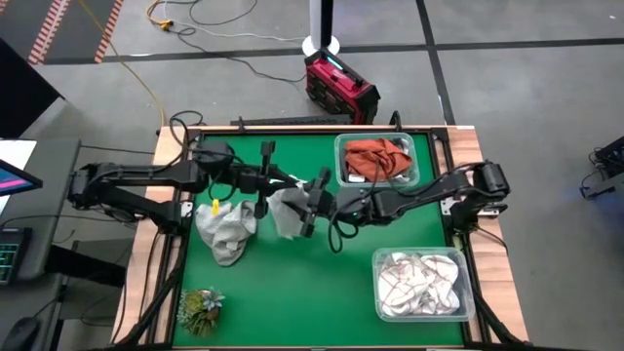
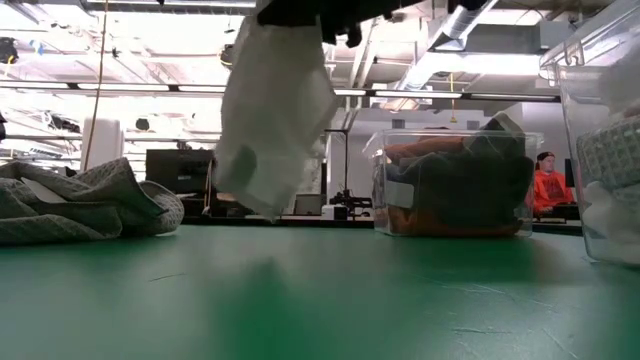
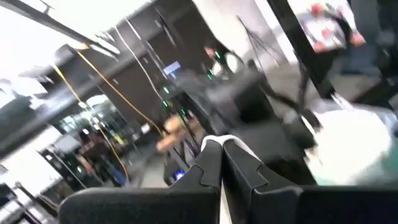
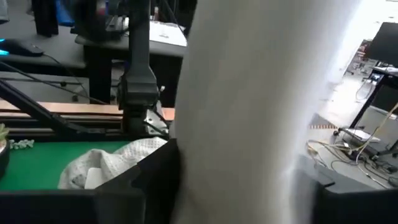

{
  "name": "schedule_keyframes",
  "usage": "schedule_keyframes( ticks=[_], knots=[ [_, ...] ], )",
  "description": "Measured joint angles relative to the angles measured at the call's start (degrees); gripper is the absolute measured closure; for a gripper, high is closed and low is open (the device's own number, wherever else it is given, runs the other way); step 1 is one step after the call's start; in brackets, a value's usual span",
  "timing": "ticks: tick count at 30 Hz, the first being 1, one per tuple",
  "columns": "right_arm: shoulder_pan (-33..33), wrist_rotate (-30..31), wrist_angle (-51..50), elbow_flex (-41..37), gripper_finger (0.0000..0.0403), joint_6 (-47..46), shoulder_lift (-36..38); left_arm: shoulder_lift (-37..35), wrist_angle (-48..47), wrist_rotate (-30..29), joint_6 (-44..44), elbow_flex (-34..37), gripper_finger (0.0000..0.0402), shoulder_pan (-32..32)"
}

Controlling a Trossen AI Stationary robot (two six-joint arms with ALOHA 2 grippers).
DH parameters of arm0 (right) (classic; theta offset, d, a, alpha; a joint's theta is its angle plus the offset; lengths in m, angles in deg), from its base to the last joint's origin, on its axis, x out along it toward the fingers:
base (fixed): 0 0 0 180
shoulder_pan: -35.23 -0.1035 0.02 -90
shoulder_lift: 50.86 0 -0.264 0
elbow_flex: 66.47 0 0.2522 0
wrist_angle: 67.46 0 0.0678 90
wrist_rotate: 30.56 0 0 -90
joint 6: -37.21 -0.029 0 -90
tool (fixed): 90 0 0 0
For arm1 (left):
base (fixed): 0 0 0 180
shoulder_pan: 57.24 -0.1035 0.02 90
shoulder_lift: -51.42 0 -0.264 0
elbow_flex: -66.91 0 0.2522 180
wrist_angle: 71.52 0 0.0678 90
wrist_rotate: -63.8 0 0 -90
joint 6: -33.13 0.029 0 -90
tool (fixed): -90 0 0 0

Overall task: Sort towels by color in basket
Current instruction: Put the white towel into the bottom transparent bin

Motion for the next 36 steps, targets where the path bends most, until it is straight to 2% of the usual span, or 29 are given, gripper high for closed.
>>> schedule_keyframes(
  ticks=[3, 5, 7, 10, 13, 17, 21, 24, 31, 33, 36],
  knots=[
    [-0.40, -0.04, 1.30, 0.00, 0.0185, -0.15, -0.77, -0.49, 4.07, 0.00, -2.10, 0.00, 0.0401, 0.00],
    [-0.58, -0.04, 0.99, 0.00, 0.0217, -0.29, -0.78, -0.54, 6.26, 0.03, -3.68, 0.00, 0.0401, 0.00],
    [-0.97, -0.03, -0.01, 0.01, 0.0269, -0.56, -0.76, -0.52, 6.67, -0.13, -7.07, 0.00, 0.0401, 0.00],
    [-1.30, -0.04, -3.78, 0.00, 0.0363, -0.53, 0.15, -0.48, 4.60, -3.98, -14.76, 0.00, 0.0398, 0.02],
    [-1.94, 0.09, -9.42, 0.00, 0.0368, -0.99, 2.01, -0.56, -0.41, -5.09, -16.72, -0.02, 0.0370, -0.02],
    [-3.44, 0.39, -19.09, -0.09, 0.0368, -4.17, 6.92, -1.07, -5.56, -5.01, -18.93, -0.02, 0.0300, 0.58],
    [-7.69, 0.48, -29.06, -0.09, 0.0368, -8.54, 14.42, -3.73, -12.46, -4.74, -19.64, -0.02, 0.0228, 1.93],
    [-12.65, -1.09, -32.59, -0.03, 0.0368, -11.98, 20.47, -6.40, -19.42, -4.59, -19.42, -0.04, 0.0195, 3.06],
    [-27.33, -0.85, -54.55, 7.40, 0.0368, -19.27, 29.82, -10.67, -31.03, -4.61, -19.86, -0.04, 0.0183, 4.57],
    [-31.09, -0.51, -60.15, 8.94, 0.0368, -23.08, 30.75, -11.27, -32.53, -4.61, -19.82, -0.04, 0.0182, 4.61],
    [-35.58, 3.86, -68.98, 9.45, 0.0368, -33.86, 30.90, -12.16, -34.08, -5.20, -19.79, -0.04, 0.0182, 4.61]
  ],
)
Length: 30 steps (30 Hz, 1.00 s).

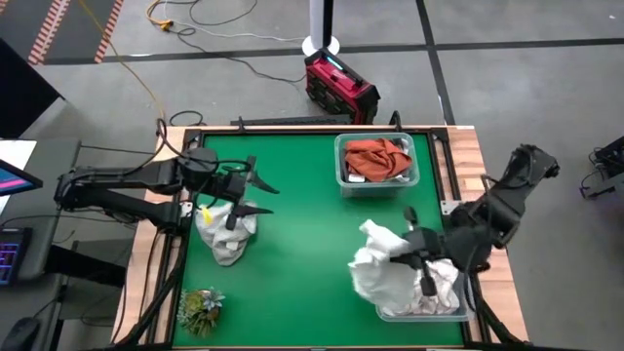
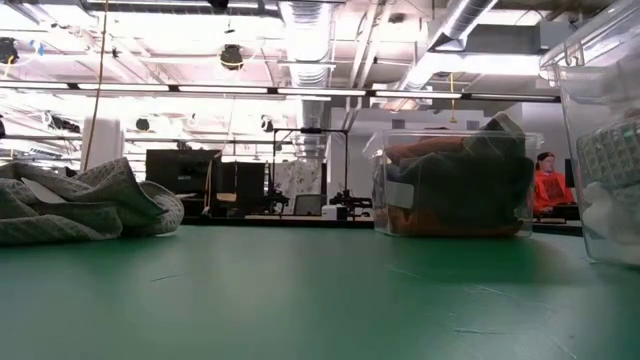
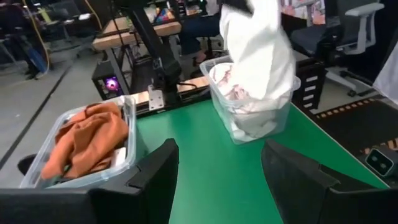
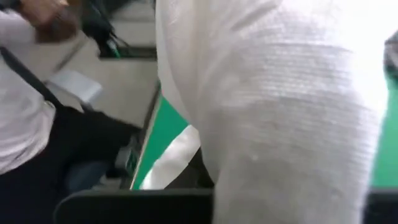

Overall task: Sort towels by color in basket
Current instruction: Put the white towel into the bottom transparent bin

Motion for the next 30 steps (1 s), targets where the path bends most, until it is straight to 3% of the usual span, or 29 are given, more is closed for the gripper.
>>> schedule_keyframes(
  ticks=[4, 8, 12, 15, 19, 25, 27, 30],
  knots=[
    [-3.77, 0.27, -17.01, -0.03, 0.0368, -24.65, -2.59, -0.41, -1.41, -0.15, 0.02, 0.00, 0.0182, 0.00],
    [-7.13, -10.15, -31.37, -0.12, 0.0368, -45.61, -5.95, -0.30, -2.36, -0.15, 0.04, 0.00, 0.0182, 0.00],
    [-11.38, -20.38, -35.24, -0.12, 0.0368, -56.81, -7.07, -0.21, -3.13, -0.13, 0.07, 0.00, 0.0182, 0.00],
    [-14.10, -20.49, -31.46, -0.21, 0.0368, -58.56, -7.49, -0.25, -3.42, -0.33, 0.08, 0.00, 0.0182, 0.00],
    [-13.03, -20.88, -25.17, -2.99, 0.0368, -61.57, -9.07, -0.23, -4.18, -0.98, 0.17, 0.00, 0.0182, 0.00],
    [-10.81, -28.29, -19.04, -9.32, 0.0368, -64.97, -12.13, -0.25, -4.30, -1.20, 1.31, 0.00, 0.0182, -0.02],
    [-10.29, -31.43, -15.43, -11.61, 0.0368, -62.09, -13.00, -0.25, -4.49, -1.22, 1.33, 0.00, 0.0182, 0.00],
    [-9.65, -33.37, -13.56, -12.30, 0.0368, -50.23, -15.92, -0.25, -5.71, -1.27, 1.37, 0.00, 0.0182, -0.02]
  ],
)
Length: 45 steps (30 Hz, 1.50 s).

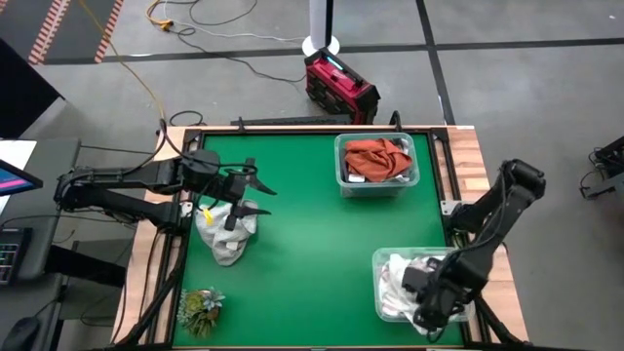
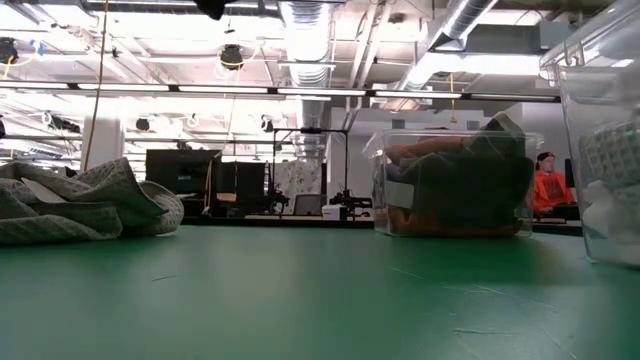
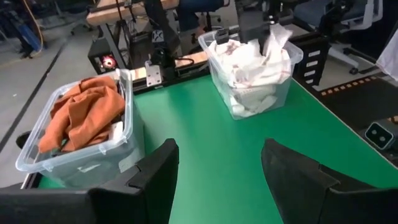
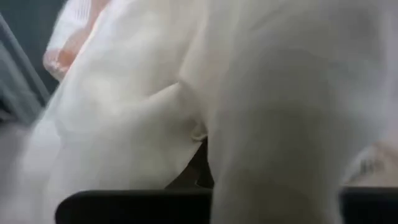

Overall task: Sort towels by color in basket
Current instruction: Put the white towel into the bottom transparent bin

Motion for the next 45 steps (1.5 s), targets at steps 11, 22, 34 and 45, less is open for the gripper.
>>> schedule_keyframes(
  ticks=[11, 22, 34, 45],
  knots=[
    [6.07, -4.21, -2.10, 0.20, 0.0361, 21.70, -9.06, 0.00, -0.79, -0.47, 2.53, 0.02, 0.0182, 0.00],
    [10.07, -0.79, -2.72, -0.15, 0.0321, 6.86, -4.09, 0.00, -0.79, -1.49, 3.22, 0.02, 0.0182, 0.00],
    [14.79, -6.99, -3.55, -0.15, 0.0155, -3.02, 6.28, 0.00, -1.05, -1.55, 2.79, 0.02, 0.0182, 0.00],
    [8.37, -5.19, -4.94, -0.12, 0.0149, -18.36, 18.22, 0.00, -2.28, -2.53, 2.29, 0.02, 0.0182, 0.00]
  ],
)
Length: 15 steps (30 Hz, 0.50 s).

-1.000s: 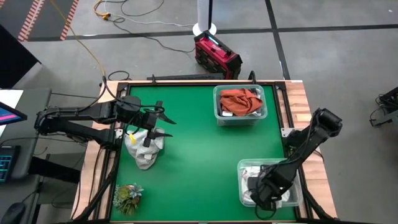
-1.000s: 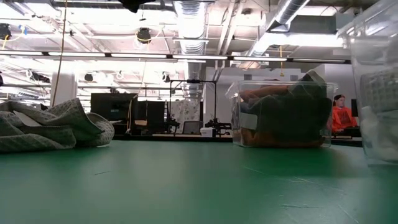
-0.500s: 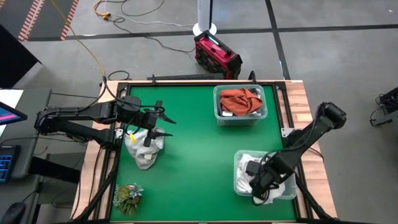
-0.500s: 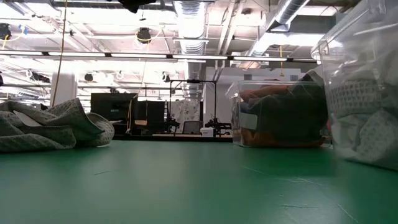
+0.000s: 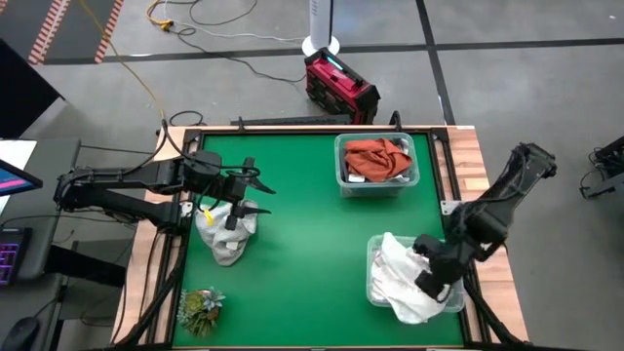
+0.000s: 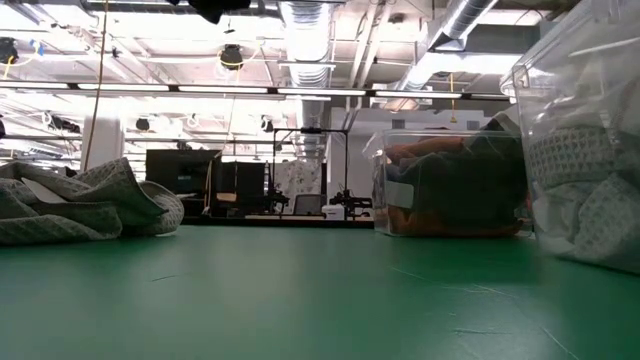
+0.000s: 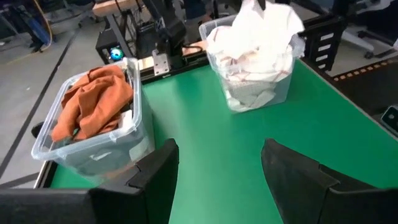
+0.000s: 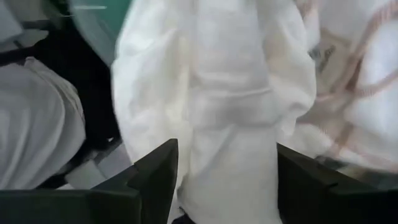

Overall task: Sort towels by color in basket
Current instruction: Put the white towel into the bottom transparent bin

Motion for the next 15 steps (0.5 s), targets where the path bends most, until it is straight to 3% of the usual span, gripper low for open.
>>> schedule_keyframes(
  ticks=[4, 15],
  knots=[
    [-1.16, 5.15, 3.14, 0.01, 0.0157, 7.01, -1.09, 0.00, -0.45, -2.03, 0.28, 0.01, 0.0182, -0.02],
    [1.02, 10.81, 4.11, 7.10, 0.0205, 23.06, -10.56, 0.00, -0.38, -3.88, -0.46, 0.02, 0.0182, -0.02]
  ],
)
